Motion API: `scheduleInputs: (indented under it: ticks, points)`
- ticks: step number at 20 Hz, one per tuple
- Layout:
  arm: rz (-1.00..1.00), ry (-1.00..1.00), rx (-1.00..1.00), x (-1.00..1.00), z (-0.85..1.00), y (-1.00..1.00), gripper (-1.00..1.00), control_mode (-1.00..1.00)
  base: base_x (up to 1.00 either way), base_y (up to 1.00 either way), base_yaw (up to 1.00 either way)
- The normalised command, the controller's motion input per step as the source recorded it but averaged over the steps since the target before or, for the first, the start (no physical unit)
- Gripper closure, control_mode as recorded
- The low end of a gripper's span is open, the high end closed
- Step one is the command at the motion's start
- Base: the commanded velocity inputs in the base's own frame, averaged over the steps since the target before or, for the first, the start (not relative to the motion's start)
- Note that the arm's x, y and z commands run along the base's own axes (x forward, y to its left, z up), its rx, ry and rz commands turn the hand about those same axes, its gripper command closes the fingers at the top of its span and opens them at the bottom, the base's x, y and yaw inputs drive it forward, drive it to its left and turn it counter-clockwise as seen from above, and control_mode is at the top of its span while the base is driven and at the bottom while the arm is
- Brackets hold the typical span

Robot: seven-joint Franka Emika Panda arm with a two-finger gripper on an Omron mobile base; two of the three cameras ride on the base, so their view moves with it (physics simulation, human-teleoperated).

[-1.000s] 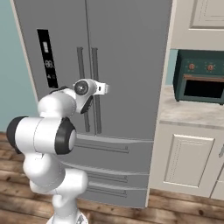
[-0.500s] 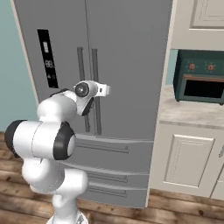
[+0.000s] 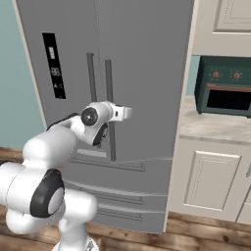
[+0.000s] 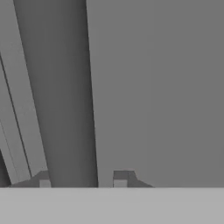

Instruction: There is a bowl on the dining counter. Grab a lemon wedge from the fridge and place it in the bowl. Then get the liquor bottle and glass cup from the cabinet and place them next to the bowl.

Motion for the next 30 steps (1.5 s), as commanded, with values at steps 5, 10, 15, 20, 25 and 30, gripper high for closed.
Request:
scheduleInputs:
  ticks: [5, 10, 15, 20, 25, 30]
  points:
    - [-0.21, 0.03, 0.0, -0.78, 0.01, -0.45, 1.0, -1.0, 0.0, 0.0, 0.0]
    - [-0.18, 0.15, -0.09, -0.61, 0.03, -0.17, -1.0, -1.0, 0.0, 0.0, 0.0]
    - [0.02, 0.04, -0.2, -0.36, 0.01, 0.22, -1.0, -1.0, 0.0, 0.0, 0.0]
    - [0.17, -0.13, 0.01, -0.57, 0.02, -0.04, -1.0, -1.0, 0.0, 0.0, 0.0]
    - [0.29, -0.05, -0.05, -0.8, 0.18, -0.03, -1.0, -1.0, 0.0, 0.0, 0.0]
    - [0.29, 0.06, -0.16, -0.29, 0.3, 0.4, -1.0, -1.0, 0.0, 0.0, 0.0]
